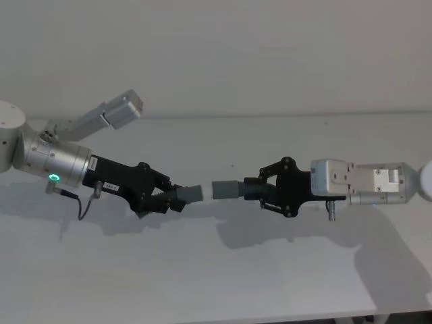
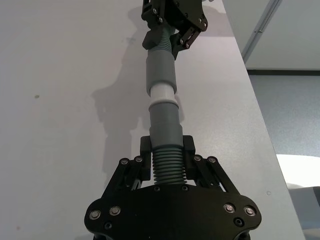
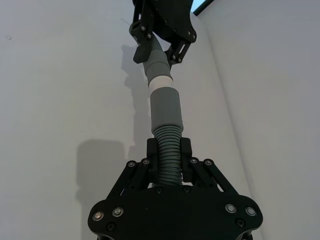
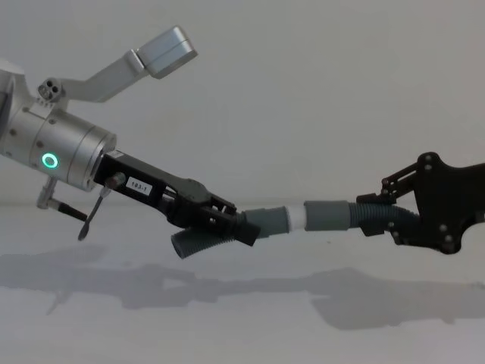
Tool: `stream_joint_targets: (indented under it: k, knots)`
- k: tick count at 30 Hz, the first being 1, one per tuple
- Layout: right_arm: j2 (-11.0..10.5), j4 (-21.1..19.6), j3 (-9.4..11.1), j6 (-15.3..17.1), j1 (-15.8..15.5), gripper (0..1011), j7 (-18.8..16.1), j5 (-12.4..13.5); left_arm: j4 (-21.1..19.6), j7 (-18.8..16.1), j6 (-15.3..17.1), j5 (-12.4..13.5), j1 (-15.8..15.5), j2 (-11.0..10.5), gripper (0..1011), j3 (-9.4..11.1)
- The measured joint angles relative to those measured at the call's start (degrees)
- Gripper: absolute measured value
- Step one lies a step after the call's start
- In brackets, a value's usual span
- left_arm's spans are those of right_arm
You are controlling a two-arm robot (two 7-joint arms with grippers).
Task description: Use both hands to pick up one end of the pipe from the table, align the ends, and insert them.
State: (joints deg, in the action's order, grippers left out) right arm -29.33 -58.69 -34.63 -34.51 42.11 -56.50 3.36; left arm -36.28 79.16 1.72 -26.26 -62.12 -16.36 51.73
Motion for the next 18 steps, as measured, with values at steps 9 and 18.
stream_joint_targets:
  k: [9, 18]
  knots:
    - [0.0, 0.0, 0.0, 0.0, 0.0, 229, 0.0, 0.0, 0.66, 0.33, -0.58, 0.39, -0.11, 0.71, 331, -0.35]
    - [-0.02, 0.0, 0.01, 0.01, 0.0, 230, 0.0, 0.0, 0.16, -0.07, -0.67, 0.55, 0.52, 0.94, 331, -0.84]
